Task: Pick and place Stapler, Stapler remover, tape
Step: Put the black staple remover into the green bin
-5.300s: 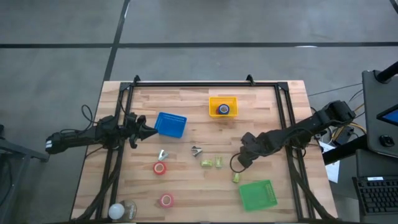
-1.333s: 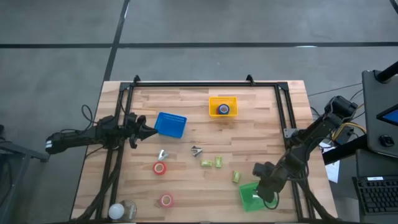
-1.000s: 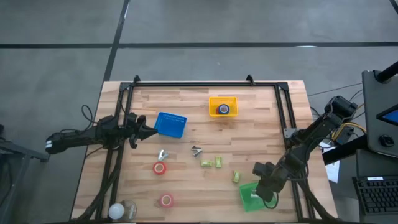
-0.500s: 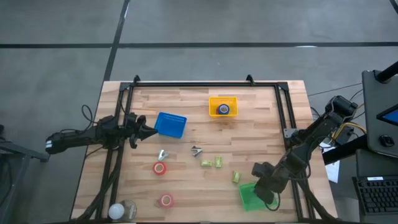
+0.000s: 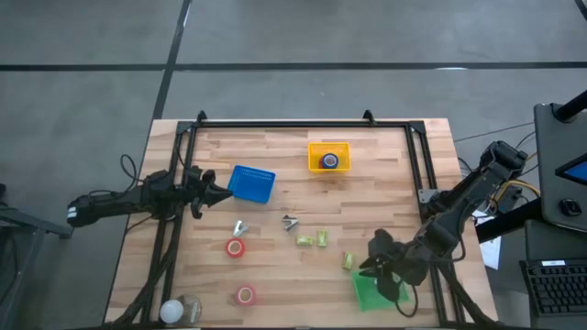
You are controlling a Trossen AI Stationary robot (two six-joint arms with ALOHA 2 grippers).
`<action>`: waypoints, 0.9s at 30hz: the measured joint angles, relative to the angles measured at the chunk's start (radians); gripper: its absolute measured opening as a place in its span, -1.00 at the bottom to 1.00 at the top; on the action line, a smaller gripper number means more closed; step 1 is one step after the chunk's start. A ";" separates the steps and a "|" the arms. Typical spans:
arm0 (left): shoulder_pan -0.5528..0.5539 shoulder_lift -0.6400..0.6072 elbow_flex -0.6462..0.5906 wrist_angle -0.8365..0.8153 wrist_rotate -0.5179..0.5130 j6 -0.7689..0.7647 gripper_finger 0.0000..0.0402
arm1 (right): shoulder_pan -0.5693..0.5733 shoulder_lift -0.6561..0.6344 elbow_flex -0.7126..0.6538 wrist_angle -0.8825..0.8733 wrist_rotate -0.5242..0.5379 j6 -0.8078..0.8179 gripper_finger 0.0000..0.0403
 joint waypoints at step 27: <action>0.000 0.000 0.000 0.000 0.000 0.000 -0.88 | -0.141 0.013 0.005 0.018 0.111 -0.149 -0.67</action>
